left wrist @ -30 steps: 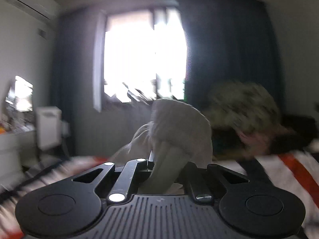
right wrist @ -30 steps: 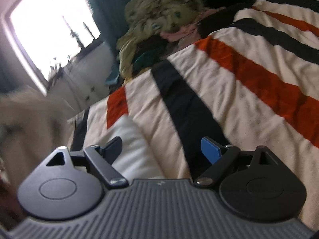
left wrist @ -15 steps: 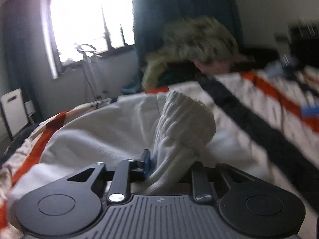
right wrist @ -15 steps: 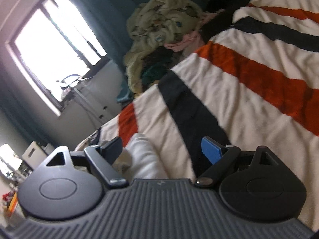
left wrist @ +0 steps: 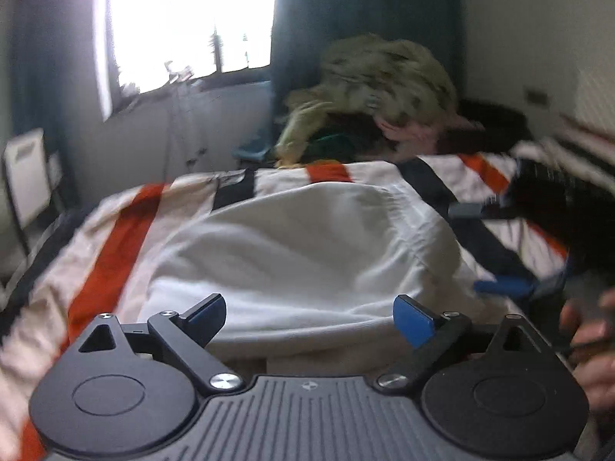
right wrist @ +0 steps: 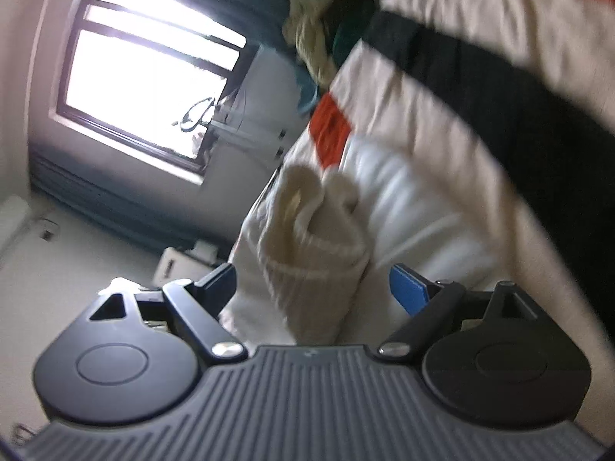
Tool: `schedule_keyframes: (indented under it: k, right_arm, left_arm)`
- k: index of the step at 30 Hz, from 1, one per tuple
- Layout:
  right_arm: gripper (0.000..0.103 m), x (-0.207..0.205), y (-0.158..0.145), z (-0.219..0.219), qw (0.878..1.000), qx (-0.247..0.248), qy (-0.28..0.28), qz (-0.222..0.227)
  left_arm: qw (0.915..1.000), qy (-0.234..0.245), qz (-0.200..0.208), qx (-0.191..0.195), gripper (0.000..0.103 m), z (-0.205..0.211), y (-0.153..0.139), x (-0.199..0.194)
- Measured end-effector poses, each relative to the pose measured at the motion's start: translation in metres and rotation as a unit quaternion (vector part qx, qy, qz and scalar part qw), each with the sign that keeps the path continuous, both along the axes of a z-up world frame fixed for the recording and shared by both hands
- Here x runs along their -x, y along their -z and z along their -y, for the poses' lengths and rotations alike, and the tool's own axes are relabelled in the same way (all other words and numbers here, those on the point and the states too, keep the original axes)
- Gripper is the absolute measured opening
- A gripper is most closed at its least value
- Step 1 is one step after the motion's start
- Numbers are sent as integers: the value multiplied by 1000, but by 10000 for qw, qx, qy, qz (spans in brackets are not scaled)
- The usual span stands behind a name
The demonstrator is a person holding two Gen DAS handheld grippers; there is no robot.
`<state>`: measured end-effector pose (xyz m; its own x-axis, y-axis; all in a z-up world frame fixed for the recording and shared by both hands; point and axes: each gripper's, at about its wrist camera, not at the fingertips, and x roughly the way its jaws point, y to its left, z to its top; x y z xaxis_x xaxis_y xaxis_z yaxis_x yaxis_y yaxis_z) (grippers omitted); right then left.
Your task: Fold clothes
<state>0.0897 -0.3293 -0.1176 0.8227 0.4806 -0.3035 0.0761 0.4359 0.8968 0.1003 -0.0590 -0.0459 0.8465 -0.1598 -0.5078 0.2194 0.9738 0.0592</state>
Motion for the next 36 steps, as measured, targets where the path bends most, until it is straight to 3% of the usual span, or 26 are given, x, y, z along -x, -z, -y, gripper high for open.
schedule_keyframes:
  k: [3,6,8,10,15,20,23,27,32,36]
  right_arm:
    - [89,-9,4,-15,9997,-35,-229,24]
    - [87,-19,0,-30,9986,461,-265,-7]
    - [74,-27,0,-38,9963,832,-211,-53]
    - [50,-33,1,-41,9925,1215,-42,-99]
    - [36,-28,-11,-33,9893,1398,281,302]
    - [35,-15,-34,-11,9811,1558,872,742]
    - [35,-12,-22,18,9801,1417,1335,385]
    - [35,-18,1,34,9829,1108,1465,-129]
    - [35,-17,0,34,9815,1121,1550,23]
    - [35,-6,-11,32,9731,1420,1793,274]
  left_arm:
    - [9996,-177,-38,210,95,-17,-2,3]
    - [9995,-281,18,160,95,-27,-5,15]
    - [9993,-362,113,47,95,-31,-1,17]
    - [9979,-486,324,-284,98,-29,3,18]
    - [9908,-386,710,-1088,101,-21,16,23]
    - [9834,-234,645,-1680,101,-12,36,22]
    - [9779,-359,496,-1998,102,-11,52,15]
    - [9758,-394,477,-2097,103,-12,63,13]
    - [9768,-559,500,-2006,103,-18,60,23]
    - [9787,-779,460,-1842,103,-26,55,29]
